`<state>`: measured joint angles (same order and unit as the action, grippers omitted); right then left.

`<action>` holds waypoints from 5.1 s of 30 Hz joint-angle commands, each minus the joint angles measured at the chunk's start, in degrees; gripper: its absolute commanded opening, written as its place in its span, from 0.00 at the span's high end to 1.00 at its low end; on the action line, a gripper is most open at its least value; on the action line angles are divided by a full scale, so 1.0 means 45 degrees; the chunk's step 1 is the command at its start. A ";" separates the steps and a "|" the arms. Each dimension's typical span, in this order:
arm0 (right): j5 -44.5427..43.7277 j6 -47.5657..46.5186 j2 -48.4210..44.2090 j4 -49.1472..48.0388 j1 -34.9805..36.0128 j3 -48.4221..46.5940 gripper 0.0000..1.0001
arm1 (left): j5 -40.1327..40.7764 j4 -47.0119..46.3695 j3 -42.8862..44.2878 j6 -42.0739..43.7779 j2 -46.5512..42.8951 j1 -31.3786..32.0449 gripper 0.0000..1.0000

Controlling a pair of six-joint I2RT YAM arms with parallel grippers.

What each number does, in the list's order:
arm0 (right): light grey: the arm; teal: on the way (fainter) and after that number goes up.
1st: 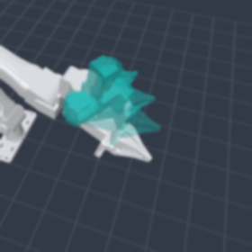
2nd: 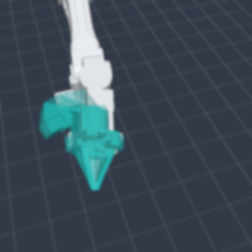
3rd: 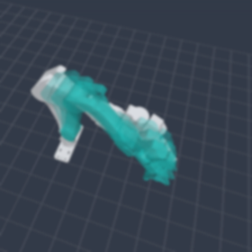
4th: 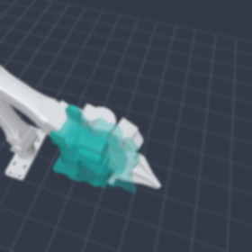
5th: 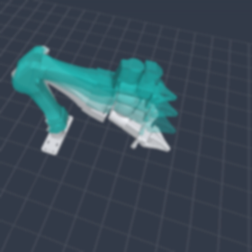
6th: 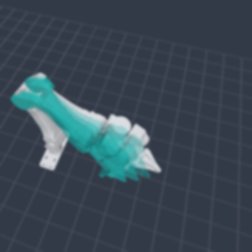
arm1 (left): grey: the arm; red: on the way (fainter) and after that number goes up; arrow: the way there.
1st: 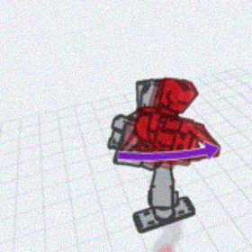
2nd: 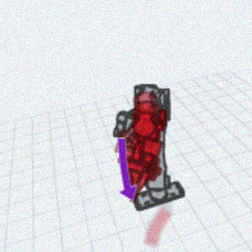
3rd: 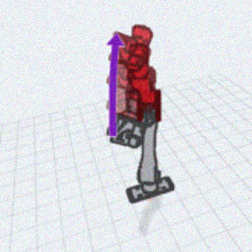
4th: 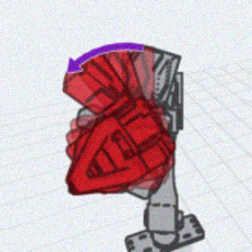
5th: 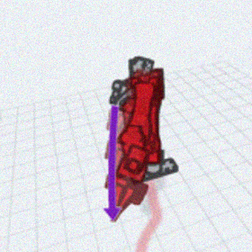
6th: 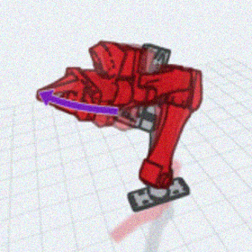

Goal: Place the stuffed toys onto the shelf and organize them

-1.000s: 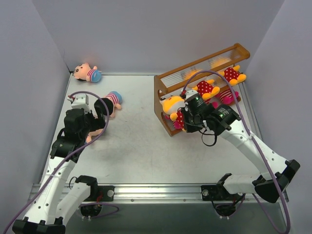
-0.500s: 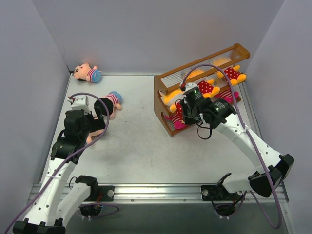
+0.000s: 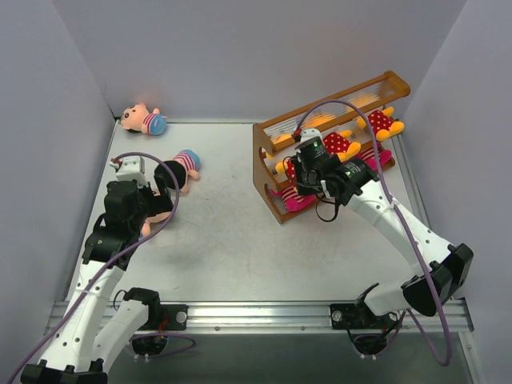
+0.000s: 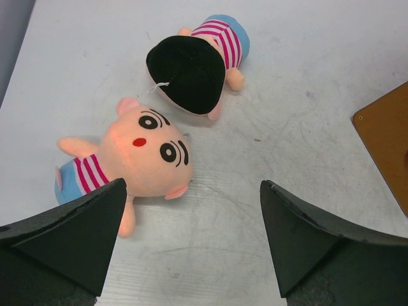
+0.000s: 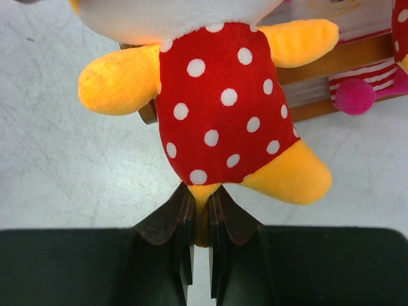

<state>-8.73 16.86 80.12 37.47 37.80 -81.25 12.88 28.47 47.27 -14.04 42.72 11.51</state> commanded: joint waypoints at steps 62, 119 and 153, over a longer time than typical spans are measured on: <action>-0.0306 -0.0056 0.0556 -0.1765 -0.0061 -0.0245 0.45 | 0.0066 -0.0682 -0.0074 0.0367 -0.0274 0.0021 0.06; 0.3658 -0.1970 -0.7530 -0.8952 -0.0100 0.5927 0.01 | -0.0910 0.0881 0.1957 -0.1957 0.6051 -0.6012 0.02; 0.3445 -0.2653 -0.7784 -0.8855 -0.0080 0.6299 0.01 | -0.7296 0.2520 -0.1109 -0.5414 0.4689 -0.2812 0.04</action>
<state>6.92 5.78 44.71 0.23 37.80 -51.88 -17.56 38.46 41.74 -35.48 67.81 -2.37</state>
